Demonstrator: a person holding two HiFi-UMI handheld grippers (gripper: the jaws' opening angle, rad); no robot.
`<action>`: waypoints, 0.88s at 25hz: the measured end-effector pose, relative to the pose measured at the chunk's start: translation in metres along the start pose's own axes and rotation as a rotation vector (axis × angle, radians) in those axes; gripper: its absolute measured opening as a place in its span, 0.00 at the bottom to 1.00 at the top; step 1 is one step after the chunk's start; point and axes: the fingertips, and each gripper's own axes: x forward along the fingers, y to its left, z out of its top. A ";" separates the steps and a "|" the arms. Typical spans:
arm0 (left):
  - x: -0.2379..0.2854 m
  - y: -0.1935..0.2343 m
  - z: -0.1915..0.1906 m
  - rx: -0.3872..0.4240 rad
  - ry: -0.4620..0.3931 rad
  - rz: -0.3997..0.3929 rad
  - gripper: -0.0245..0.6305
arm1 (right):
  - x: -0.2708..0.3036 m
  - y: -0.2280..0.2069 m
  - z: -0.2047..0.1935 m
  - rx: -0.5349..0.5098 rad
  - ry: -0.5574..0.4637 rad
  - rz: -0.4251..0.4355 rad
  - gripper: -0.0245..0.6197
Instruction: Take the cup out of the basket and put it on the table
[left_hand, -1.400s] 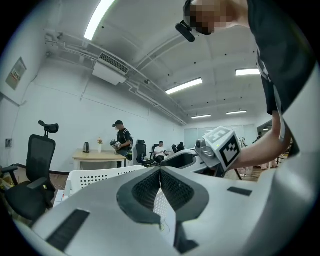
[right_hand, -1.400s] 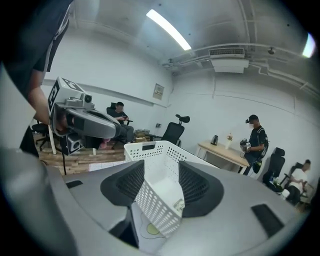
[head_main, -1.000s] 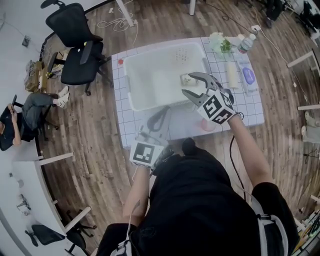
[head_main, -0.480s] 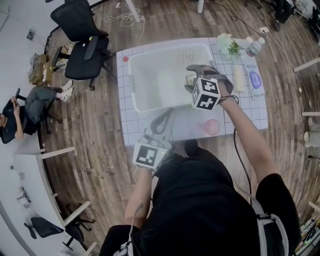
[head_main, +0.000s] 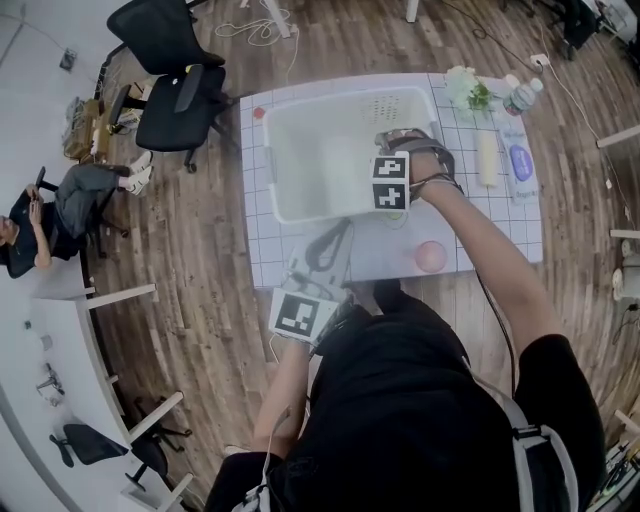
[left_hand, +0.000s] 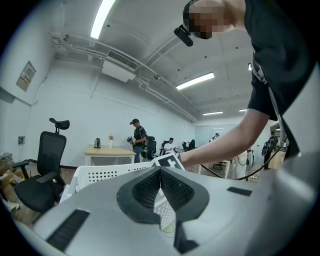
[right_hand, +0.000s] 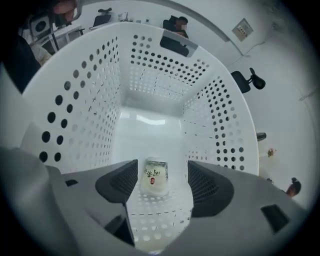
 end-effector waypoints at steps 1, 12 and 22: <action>0.000 -0.001 0.000 -0.002 0.000 -0.003 0.05 | 0.005 0.001 -0.001 -0.013 0.019 0.008 0.52; 0.007 -0.008 -0.004 -0.015 0.012 -0.010 0.05 | 0.059 0.015 -0.014 -0.082 0.151 0.083 0.54; 0.003 -0.008 -0.011 -0.002 0.032 0.001 0.05 | 0.088 0.024 -0.019 -0.036 0.160 0.144 0.53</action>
